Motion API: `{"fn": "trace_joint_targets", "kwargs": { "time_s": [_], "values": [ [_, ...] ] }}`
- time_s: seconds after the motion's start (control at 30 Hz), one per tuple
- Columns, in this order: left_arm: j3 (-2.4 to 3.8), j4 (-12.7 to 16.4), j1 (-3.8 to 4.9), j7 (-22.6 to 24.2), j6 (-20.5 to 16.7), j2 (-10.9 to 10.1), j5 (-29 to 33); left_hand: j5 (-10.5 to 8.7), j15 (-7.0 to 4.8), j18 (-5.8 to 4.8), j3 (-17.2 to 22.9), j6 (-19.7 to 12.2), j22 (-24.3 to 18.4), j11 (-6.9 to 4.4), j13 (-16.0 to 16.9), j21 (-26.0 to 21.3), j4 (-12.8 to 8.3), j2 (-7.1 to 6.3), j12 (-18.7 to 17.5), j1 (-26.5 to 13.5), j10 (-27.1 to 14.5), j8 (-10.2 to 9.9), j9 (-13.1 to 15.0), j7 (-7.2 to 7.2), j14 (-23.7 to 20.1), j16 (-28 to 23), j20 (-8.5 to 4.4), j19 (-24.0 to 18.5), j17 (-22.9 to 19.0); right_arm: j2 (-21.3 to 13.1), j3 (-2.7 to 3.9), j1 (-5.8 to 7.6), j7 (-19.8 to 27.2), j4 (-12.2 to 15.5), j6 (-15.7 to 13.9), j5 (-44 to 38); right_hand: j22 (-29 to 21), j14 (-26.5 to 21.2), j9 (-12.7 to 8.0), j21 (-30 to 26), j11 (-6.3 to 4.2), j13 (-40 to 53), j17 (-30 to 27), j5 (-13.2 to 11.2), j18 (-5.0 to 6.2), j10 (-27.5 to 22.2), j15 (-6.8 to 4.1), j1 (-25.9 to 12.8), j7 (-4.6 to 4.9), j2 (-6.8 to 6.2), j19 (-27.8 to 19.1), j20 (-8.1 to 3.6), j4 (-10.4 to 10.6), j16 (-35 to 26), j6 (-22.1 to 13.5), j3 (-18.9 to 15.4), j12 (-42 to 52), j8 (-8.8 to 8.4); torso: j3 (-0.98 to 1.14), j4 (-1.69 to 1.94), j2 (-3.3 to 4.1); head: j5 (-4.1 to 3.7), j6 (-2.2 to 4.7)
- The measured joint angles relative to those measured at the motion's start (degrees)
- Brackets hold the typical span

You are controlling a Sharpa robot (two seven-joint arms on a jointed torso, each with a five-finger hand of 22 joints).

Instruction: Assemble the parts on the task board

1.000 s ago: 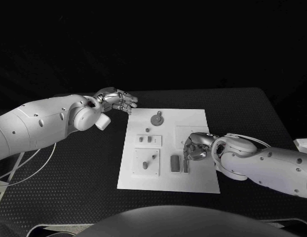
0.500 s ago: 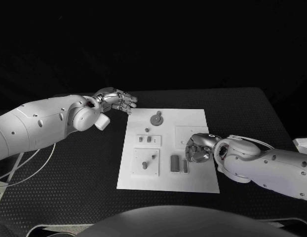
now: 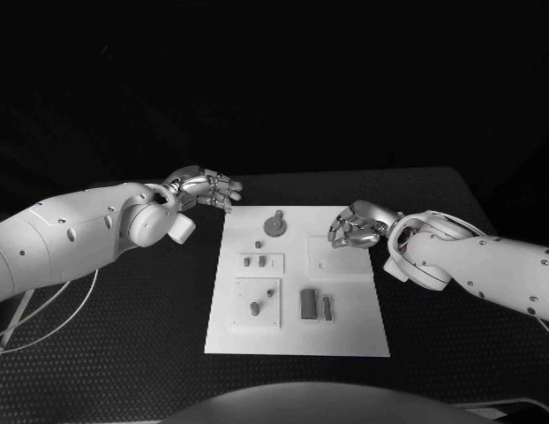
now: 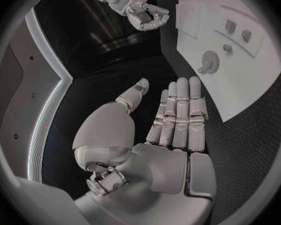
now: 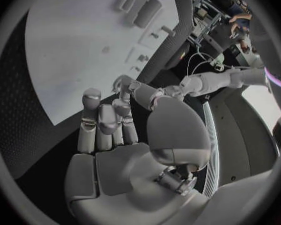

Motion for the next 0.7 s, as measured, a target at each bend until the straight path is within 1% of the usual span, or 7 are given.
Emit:
{"fn": "trace_joint_targets", "kwargs": {
  "time_s": [0.1, 0.2, 0.33, 0.4, 0.5, 0.57, 0.7],
  "values": [
    [0.01, -1.34, 0.0, 0.92, -0.75, 0.79, 0.72, 0.0, 0.75, 0.68, 0.04, 0.04, -0.11, 0.0, -0.01, -0.84, -0.04, 0.0, 0.0, 0.0, 0.0, 0.24, 0.0, -0.04, -0.75, -1.09, 0.53, -0.56, -0.12, 1.88, 1.34, 0.5, 4.3, -6.38, 0.1, 7.86, -0.43, -3.27, 0.03, -2.67, 1.06, -1.56, -1.25, 0.0, 0.12, -3.57, 1.1, -0.5, 1.22, 0.5, -3.71, 1.31, 0.0, -3.16, -2.87, 0.0, -3.07, -1.21, -0.24, -0.02, -0.37, -0.37, 1.8],
    [0.06, -3.63, 0.0, 1.97, -1.37, 1.74, 1.71, 0.0, 1.86, 1.2, 0.74, 0.31, -1.17, 0.14, -0.29, -2.69, -0.42, 0.39, -0.06, 0.39, -0.14, 0.61, 0.0, -0.31, -2.68, -3.6, 1.37, -2.84, -1.03, 4.85, 3.29, 0.62, 8.11, -13.42, 0.45, 15.17, -1.88, -6.41, 0.4, -6.14, 2.02, -4.93, -3.24, 0.0, 0.48, -6.37, 2.16, -0.98, 2.23, 0.98, -7.53, 3.21, -0.07, -7.69, -4.45, -0.07, -7.25, -1.68, -0.55, 0.0, -0.89, -0.7, 3.86],
    [0.14, -5.88, 0.0, 3.38, -1.81, 2.56, 2.79, 0.0, 3.55, 1.37, 1.28, 0.09, -3.04, 0.78, -1.04, -5.73, -0.96, 0.87, -1.17, 0.11, -1.54, 0.61, -0.17, -0.53, -6.2, -7.85, 3.18, -6.38, -2.33, 8.99, 4.01, 0.69, 11.87, -22.17, 1.81, 22.69, -3.96, -9.69, 0.66, -10.81, 3.09, -10.93, -6.71, 0.0, 0.85, -8.43, 3.54, -1.55, 2.9, 1.92, -12.53, 5.48, -0.24, -15.06, -6.17, -1.39, -14.13, -2.33, -0.96, 0.09, -1.7, -1.01, 6.8],
    [0.2, -6.88, -0.01, 4.13, -1.86, 2.75, 3.26, 0.0, 4.43, 0.79, 1.46, -0.34, -4.05, 0.84, -1.64, -7.17, -1.15, 1.09, -1.33, 0.12, -2.7, 0.61, -0.34, -0.96, -8.17, -9.97, 4.1, -7.85, -2.96, 10.79, 4.39, 0.59, 13.42, -26.52, 2.95, 25.49, -5.41, -12.01, 0.5, -14.0, 3.73, -15.56, -9.43, 0.0, -0.61, -9.13, 4.82, -1.87, 3.9, 2.78, -15.92, 6.81, -0.24, -20.81, -7.36, -2.0, -19.69, -2.92, -1.16, 0.17, -2.2, -1.18, 8.28],
    [0.27, -8.4, 0.0, 5.0, -1.89, 3.08, 3.79, 0.0, 5.19, 0.62, 1.58, -0.86, -5.36, 0.89, -2.6, -8.13, -1.27, 1.39, -1.33, -0.18, -4.48, 0.16, -0.58, -1.24, -10.37, -12.17, 4.8, -9.8, -3.6, 12.11, 4.86, 0.53, 14.76, -30.21, 4.17, 28.4, -8.03, -14.16, -0.07, -18.78, 5.29, -21.83, -13.61, 0.0, -1.4, -9.46, 7.71, -2.21, 4.8, 3.28, -20.47, 8.51, -0.24, -30.1, -9.2, -2.0, -27.26, -3.75, -1.33, 0.24, -2.58, -1.25, 9.85],
    [0.28, -9.72, 0.0, 5.62, -1.89, 3.49, 4.28, 0.0, 5.69, 0.6, 1.74, -1.58, -6.66, 0.91, -3.57, -8.19, -1.43, 1.43, -1.33, -0.22, -6.28, -0.08, -0.75, -1.56, -11.9, -13.76, 5.38, -11.49, -4.1, 12.95, 5.7, 0.15, 15.55, -31.94, 5.01, 30.2, -9.63, -15.22, -0.53, -21.68, 6.56, -26.11, -16.21, 0.0, -1.85, -9.8, 9.8, -2.54, 5.1, 3.61, -23.17, 9.58, -0.24, -36.46, -10.84, -2.0, -32.6, -4.35, -1.37, 0.32, -2.83, -1.24, 11.02],
    [0.29, -11.95, -0.03, 6.72, -1.85, 4.48, 5.31, 0.0, 6.34, -0.29, 1.74, -2.99, -9.34, 0.77, -5.4, -8.19, -1.43, 1.7, -1.33, -0.85, -8.9, -0.72, -1.04, -1.9, -14.34, -16.32, 6.11, -14.4, -5.02, 14.49, 6.79, -1.47, 16.89, -33.78, 6.96, 33.01, -13.13, -16.49, -1.73, -27.68, 8.02, -33.71, -19.22, 0.0, -3.18, -9.79, 12.39, -2.86, 4.95, 4.6, -28.7, 11.55, -0.13, -46.52, -13.4, -2.71, -42.04, -5.35, -1.37, 0.4, -3.35, -0.91, 12.46]
  ]
}}
